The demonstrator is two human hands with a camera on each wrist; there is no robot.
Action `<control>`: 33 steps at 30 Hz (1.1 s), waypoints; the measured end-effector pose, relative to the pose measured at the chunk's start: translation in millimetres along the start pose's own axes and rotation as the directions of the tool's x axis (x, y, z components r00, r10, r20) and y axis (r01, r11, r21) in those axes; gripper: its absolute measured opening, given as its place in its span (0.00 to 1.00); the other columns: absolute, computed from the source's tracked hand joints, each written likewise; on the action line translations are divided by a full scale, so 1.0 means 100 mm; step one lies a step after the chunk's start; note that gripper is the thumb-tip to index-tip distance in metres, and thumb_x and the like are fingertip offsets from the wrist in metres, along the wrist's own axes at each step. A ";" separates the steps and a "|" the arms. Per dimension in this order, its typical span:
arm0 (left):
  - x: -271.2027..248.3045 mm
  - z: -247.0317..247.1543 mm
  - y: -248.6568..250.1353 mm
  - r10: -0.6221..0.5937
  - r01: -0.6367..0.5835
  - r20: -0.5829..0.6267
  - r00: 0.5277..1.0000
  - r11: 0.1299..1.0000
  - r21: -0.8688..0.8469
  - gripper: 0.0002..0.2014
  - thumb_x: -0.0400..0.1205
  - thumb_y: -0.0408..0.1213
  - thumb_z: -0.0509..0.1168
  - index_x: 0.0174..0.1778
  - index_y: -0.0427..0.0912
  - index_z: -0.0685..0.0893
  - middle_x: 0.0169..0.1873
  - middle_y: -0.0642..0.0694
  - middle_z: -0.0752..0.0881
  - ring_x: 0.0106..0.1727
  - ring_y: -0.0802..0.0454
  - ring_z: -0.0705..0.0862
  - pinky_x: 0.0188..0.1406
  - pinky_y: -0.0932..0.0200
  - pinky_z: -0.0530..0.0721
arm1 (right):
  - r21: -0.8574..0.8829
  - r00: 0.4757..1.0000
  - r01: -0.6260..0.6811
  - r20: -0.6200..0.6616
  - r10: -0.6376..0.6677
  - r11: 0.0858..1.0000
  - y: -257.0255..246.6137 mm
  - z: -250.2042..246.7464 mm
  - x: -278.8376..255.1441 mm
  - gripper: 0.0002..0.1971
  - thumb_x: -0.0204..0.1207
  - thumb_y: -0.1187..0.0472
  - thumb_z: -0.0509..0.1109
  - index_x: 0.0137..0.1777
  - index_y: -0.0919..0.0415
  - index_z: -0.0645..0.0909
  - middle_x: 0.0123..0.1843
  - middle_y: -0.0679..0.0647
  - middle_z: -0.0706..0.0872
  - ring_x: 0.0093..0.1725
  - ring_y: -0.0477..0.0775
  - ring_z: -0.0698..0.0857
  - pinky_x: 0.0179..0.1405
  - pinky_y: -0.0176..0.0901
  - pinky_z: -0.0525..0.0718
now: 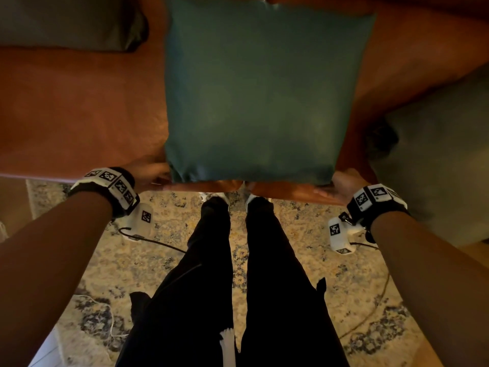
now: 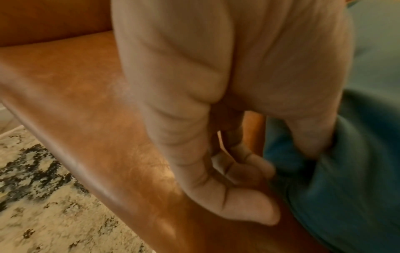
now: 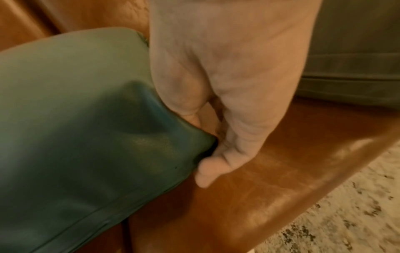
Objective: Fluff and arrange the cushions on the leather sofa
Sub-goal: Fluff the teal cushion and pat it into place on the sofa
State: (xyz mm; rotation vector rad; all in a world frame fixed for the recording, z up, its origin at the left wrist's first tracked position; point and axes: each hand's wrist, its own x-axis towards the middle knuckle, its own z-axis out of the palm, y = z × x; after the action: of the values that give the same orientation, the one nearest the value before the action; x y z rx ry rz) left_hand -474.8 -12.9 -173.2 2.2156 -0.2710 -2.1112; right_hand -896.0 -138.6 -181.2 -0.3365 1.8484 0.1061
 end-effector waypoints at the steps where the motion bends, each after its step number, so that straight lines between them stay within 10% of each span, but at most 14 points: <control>1: -0.02 -0.01 0.02 0.019 -0.020 0.030 0.999 0.999 0.032 0.05 0.85 0.30 0.67 0.52 0.42 0.86 0.41 0.41 0.88 0.42 0.47 0.83 0.47 0.52 0.81 | -0.057 1.000 0.000 -0.024 -0.001 0.998 0.01 -0.01 0.03 0.08 0.88 0.72 0.64 0.62 0.76 0.79 0.59 0.74 0.89 0.49 0.69 0.93 0.48 0.58 0.93; 4: -0.05 -0.02 0.03 0.071 -0.080 0.061 0.996 0.983 0.163 0.05 0.82 0.29 0.70 0.52 0.36 0.88 0.42 0.34 0.89 0.42 0.44 0.83 0.47 0.51 0.83 | -0.187 0.993 0.003 -0.115 -0.024 0.982 0.05 -0.02 0.12 0.16 0.90 0.68 0.57 0.70 0.76 0.78 0.61 0.72 0.89 0.38 0.61 0.90 0.34 0.50 0.88; 10: 0.08 0.03 -0.03 0.170 -0.127 -0.090 0.981 0.923 0.362 0.05 0.82 0.34 0.74 0.47 0.49 0.87 0.44 0.43 0.92 0.46 0.44 0.92 0.56 0.45 0.90 | -0.329 0.990 0.054 -0.106 -0.093 0.943 0.16 -0.04 0.28 0.20 0.91 0.62 0.55 0.75 0.74 0.77 0.71 0.70 0.85 0.49 0.59 0.87 0.57 0.56 0.91; 15: 0.10 0.05 -0.08 0.130 -0.098 -0.101 0.986 0.956 0.276 0.05 0.85 0.35 0.68 0.50 0.42 0.89 0.40 0.37 0.93 0.42 0.40 0.92 0.56 0.39 0.91 | -0.131 0.979 -0.012 -0.205 -0.015 0.991 0.23 0.01 0.20 0.14 0.89 0.67 0.52 0.63 0.71 0.79 0.45 0.69 0.91 0.25 0.57 0.91 0.14 0.36 0.78; 21: 0.10 0.12 -0.03 0.100 -0.088 -0.067 0.993 0.984 0.156 0.06 0.88 0.34 0.66 0.51 0.37 0.88 0.41 0.37 0.93 0.34 0.50 0.92 0.33 0.58 0.89 | -0.015 0.982 -0.025 -0.188 0.022 1.000 0.33 0.00 0.27 0.19 0.91 0.61 0.50 0.64 0.71 0.80 0.29 0.60 0.91 0.27 0.57 0.91 0.26 0.41 0.80; 27: 0.08 0.25 0.07 0.096 -0.098 -0.019 0.995 0.992 -0.083 0.08 0.89 0.30 0.59 0.57 0.35 0.83 0.47 0.33 0.83 0.33 0.50 0.82 0.29 0.61 0.85 | 0.271 0.992 -0.017 -0.113 0.050 0.962 0.28 0.03 0.22 0.17 0.92 0.44 0.57 0.65 0.57 0.78 0.48 0.61 0.91 0.39 0.62 0.91 0.35 0.49 0.86; 33: -0.03 0.34 -0.03 0.135 -0.104 0.096 0.986 0.956 -0.272 0.14 0.90 0.26 0.51 0.50 0.41 0.82 0.41 0.41 0.82 0.37 0.50 0.78 0.32 0.62 0.85 | 0.194 0.985 0.046 -0.172 -0.012 0.980 0.22 -0.02 0.36 0.06 0.87 0.72 0.62 0.55 0.69 0.81 0.50 0.70 0.87 0.18 0.52 0.85 0.16 0.33 0.70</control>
State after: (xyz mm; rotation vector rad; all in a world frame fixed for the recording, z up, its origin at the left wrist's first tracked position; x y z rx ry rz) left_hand -508.3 -6.7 -173.1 1.8847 -0.1149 -2.0739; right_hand -913.3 -124.6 -217.3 -0.2388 2.0033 -0.1302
